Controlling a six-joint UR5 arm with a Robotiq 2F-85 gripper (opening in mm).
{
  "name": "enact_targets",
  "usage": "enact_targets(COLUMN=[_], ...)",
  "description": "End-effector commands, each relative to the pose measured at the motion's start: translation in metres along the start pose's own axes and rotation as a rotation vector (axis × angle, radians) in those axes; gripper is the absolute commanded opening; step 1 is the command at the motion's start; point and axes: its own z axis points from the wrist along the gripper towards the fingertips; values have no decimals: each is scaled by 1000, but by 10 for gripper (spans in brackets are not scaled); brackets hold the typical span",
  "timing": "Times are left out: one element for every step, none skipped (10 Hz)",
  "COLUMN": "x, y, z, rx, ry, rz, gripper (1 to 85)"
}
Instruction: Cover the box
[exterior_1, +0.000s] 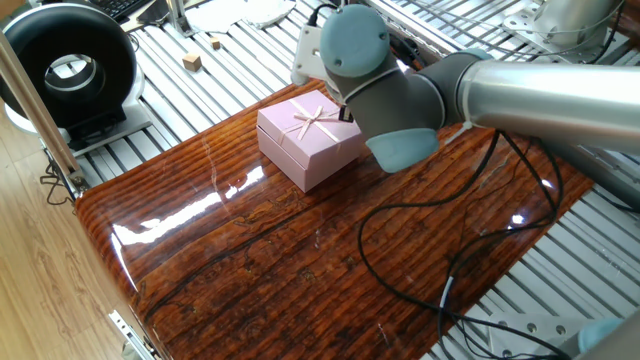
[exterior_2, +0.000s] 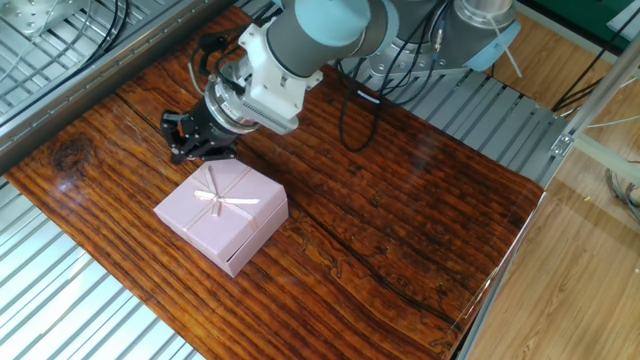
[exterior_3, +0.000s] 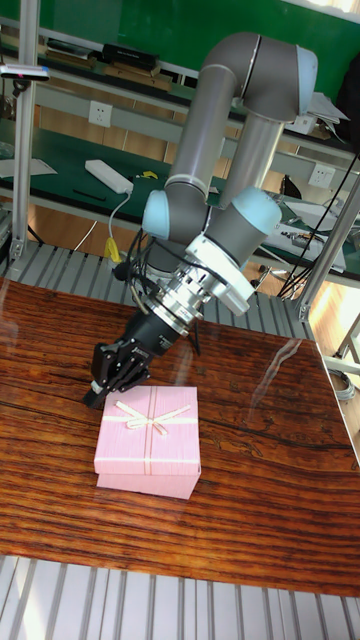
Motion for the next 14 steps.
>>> enact_targets(x=[0,0,0,0,-2,-2,-3,-4,-4,4,8,7,5,2], y=[3,4,7,9,13,14,17,18,20,15,14,13,12,12], z=[14,15,15,15,15,15,15,14,13,11,7,5,3,0], rx=[-21,-28,-41,-54,-70,-77,-89,-96,-105,-92,-103,-120,-132,-137], ry=[-10,-12,-14,-17,-22,-24,-28,-30,-30,-8,5,-2,-2,-3], rz=[3,0,-2,-2,1,4,8,10,12,4,3,8,10,17], gripper=[57,63,73,77,80,83,83,83,83,17,10,10,10,10])
